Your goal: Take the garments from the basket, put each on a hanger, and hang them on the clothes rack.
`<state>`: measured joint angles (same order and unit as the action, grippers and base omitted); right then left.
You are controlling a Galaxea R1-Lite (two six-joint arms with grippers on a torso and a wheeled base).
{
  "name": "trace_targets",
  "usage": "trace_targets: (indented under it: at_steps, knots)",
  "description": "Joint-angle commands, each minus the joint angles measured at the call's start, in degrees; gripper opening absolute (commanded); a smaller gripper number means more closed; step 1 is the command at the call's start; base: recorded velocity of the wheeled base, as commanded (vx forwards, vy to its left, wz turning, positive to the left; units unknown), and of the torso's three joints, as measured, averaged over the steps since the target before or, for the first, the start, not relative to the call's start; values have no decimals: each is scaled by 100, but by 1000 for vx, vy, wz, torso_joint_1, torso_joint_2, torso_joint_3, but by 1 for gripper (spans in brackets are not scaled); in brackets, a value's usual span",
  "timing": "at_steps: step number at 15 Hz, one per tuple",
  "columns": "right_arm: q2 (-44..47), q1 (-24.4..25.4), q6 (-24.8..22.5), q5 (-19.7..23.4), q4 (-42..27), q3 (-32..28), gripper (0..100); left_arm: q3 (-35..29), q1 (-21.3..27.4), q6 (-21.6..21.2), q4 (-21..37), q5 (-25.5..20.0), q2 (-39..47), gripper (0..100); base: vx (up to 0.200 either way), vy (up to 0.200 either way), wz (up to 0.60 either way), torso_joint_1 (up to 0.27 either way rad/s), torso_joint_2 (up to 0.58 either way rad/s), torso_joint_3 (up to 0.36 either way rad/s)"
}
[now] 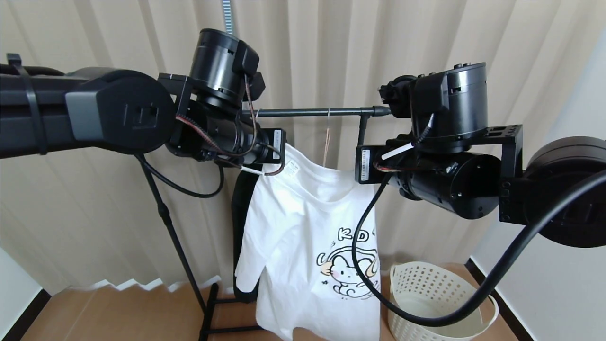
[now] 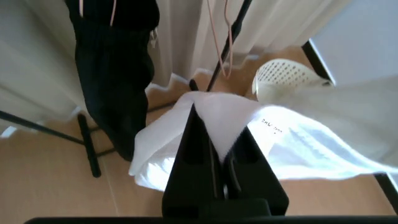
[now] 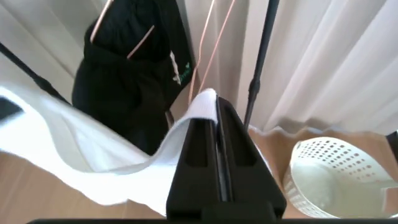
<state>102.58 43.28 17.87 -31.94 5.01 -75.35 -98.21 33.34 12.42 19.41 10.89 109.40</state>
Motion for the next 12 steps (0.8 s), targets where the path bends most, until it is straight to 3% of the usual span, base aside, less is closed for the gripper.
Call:
trace_targets:
  at_steps: [1,6,8,9,12]
  knots:
    - [-45,14,-56,4,-26,152,100,-638,50,6,2,10,354,0,0,0,0,0,0,0]
    - [-81,14,-820,232,26,917,100,-1069,138,23,-7,159,407,0,0,0,0,0,0,0]
    - [-169,14,-961,715,35,1154,100,-1139,138,23,-7,282,407,0,0,0,0,0,0,0]
    - [-309,14,-1058,1295,35,1348,100,-1148,146,23,-7,335,398,0,0,0,0,0,0,0]
    - [-503,14,-1198,2210,158,1681,100,-1139,190,23,-7,362,389,0,0,0,0,0,0,0]
